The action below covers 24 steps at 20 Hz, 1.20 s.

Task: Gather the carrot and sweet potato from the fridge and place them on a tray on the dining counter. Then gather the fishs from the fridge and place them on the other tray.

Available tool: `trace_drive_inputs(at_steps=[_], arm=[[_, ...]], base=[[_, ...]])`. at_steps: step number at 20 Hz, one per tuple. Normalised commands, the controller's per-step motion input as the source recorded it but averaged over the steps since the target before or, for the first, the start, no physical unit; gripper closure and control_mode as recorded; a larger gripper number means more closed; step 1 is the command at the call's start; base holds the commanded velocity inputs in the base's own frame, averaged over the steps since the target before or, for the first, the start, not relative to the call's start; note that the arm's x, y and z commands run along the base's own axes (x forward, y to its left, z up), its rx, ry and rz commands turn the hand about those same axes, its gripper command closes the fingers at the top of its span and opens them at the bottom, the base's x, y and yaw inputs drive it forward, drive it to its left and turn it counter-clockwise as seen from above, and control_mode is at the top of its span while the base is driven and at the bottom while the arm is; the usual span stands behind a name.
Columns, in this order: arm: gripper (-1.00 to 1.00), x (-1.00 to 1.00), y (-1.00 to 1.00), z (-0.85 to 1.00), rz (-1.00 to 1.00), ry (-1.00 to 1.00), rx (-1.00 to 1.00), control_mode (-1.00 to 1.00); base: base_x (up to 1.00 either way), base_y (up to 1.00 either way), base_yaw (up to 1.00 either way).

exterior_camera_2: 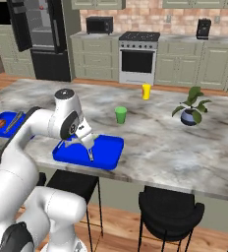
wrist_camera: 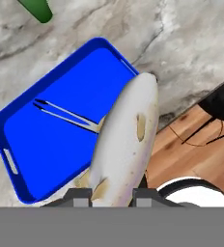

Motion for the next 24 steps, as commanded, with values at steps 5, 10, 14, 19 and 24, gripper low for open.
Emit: trace_drive_inputs(at_steps=[5, 10, 14, 19, 24], arm=[[1.0, 0.38, -0.03, -0.35, -0.07, 0.03, 0.0, -1.0], [1.0, 0.37, -0.01, -0.29, -0.06, 0.03, 0.0, -1.0], [1.0, 0.33, -0.02, -0.3, -0.05, 0.02, 0.0, -1.0], [1.0, 0.23, 0.0, -0.28, -0.03, 0.0, 0.0, -1.0], [1.0, 0.18, 0.0, -0.29, -0.03, 0.01, 0.0, -1.0]], base=[[0.0, 0.0, 0.0], [0.0, 0.0, 0.0], [0.0, 0.0, 0.0], [0.0, 0.0, 0.0], [0.0, 0.0, 0.0]])
